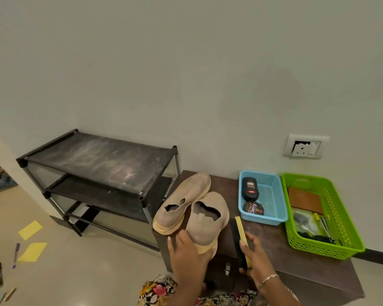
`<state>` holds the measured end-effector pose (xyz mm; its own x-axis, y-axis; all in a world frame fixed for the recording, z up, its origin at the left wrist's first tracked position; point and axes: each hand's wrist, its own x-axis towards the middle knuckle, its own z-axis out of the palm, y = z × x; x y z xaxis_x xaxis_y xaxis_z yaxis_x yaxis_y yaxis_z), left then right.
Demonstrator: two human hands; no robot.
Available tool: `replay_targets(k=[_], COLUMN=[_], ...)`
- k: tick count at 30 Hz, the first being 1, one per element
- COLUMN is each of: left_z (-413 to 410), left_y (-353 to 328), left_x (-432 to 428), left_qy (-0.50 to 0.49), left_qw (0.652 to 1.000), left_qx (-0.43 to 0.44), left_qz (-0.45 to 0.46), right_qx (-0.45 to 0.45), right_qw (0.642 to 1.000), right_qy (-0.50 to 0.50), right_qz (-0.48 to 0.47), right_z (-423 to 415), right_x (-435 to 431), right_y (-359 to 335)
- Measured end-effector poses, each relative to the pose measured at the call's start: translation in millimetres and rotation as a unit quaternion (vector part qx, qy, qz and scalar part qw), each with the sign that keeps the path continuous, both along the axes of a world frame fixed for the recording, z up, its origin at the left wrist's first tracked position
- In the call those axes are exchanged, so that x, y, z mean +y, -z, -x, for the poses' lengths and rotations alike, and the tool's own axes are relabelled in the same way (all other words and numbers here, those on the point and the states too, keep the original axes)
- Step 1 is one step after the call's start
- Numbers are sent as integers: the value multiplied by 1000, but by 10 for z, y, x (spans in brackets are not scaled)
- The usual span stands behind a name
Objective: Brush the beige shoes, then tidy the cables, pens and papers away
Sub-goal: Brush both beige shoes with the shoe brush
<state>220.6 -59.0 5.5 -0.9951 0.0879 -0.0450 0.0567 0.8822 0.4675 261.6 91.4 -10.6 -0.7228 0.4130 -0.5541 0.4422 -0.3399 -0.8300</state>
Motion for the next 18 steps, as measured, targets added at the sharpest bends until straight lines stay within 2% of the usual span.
replay_targets(k=[3,7,12,15,18], left_z=[88,251,407,397,422], left_y=[289,466,577,548,474], left_x=[164,285,316,289,204], left_qy=[-33,-31,-33,-36,-59], left_qw=[998,996,995,993,984], left_qx=[-38,-84,-97,-98,-39], left_qz=[24,20,2,-61,-163], right_qx=[2,12,28,33,45], right_qw=[1000,1000,999,999,999], right_qy=[2,-19,-21,-5,15], right_qz=[-9,-17,-20,-6,22], right_z=[53,172,316,327,320], right_x=[91,117,143,152,138], right_y=[76,157,238,293,300])
